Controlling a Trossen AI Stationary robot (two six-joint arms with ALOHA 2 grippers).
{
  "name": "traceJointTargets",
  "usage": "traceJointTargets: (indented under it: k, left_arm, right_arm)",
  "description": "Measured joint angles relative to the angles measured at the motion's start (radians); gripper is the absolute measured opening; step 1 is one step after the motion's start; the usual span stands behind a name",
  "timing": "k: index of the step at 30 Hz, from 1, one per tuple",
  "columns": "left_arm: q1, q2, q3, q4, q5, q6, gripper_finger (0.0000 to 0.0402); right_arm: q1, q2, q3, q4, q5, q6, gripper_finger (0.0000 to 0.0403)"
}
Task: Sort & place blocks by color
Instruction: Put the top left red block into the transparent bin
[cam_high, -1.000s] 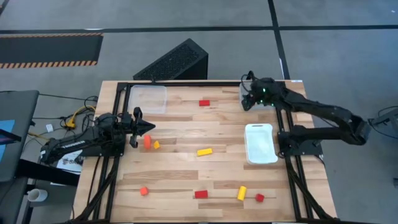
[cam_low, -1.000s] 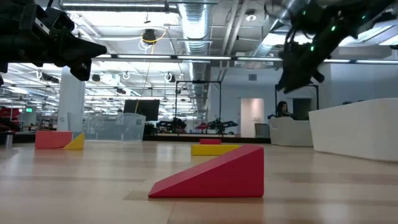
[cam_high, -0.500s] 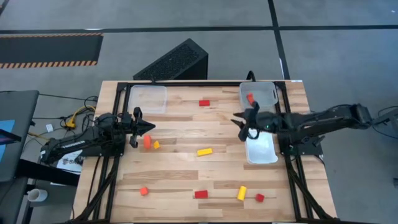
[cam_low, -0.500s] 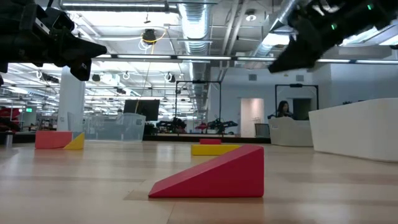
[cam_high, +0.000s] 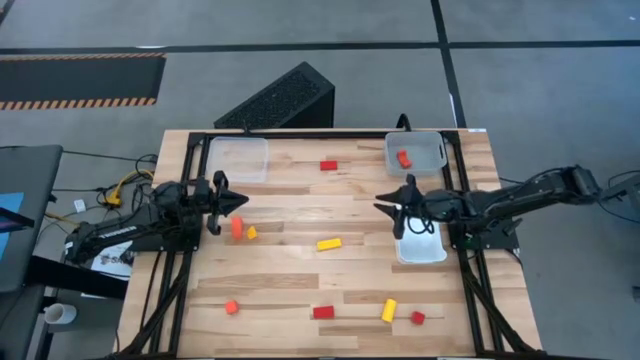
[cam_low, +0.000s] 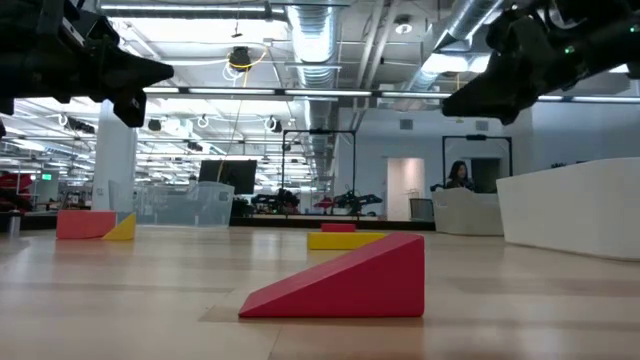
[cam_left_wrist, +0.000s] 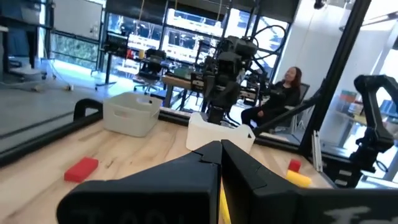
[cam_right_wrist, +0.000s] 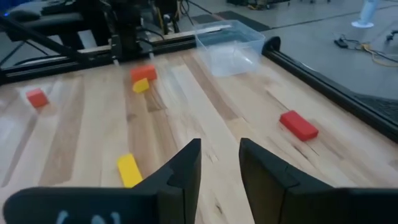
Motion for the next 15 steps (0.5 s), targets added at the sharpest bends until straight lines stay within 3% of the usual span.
traceJointTargets:
  k: [6, 15]
  left_arm:
    - [0.0, 0.0, 0.0, -0.066, 0.001, 0.003, 0.0]
    - [0.0, 0.0, 0.0, -0.027, -0.024, -0.024, 0.0]
  right_arm:
    - [0.033, -0.001, 0.0, 0.0, 0.0, -0.002, 0.0128]
    - [0.033, 0.002, 0.0, -0.003, 0.001, -0.003, 0.0129]
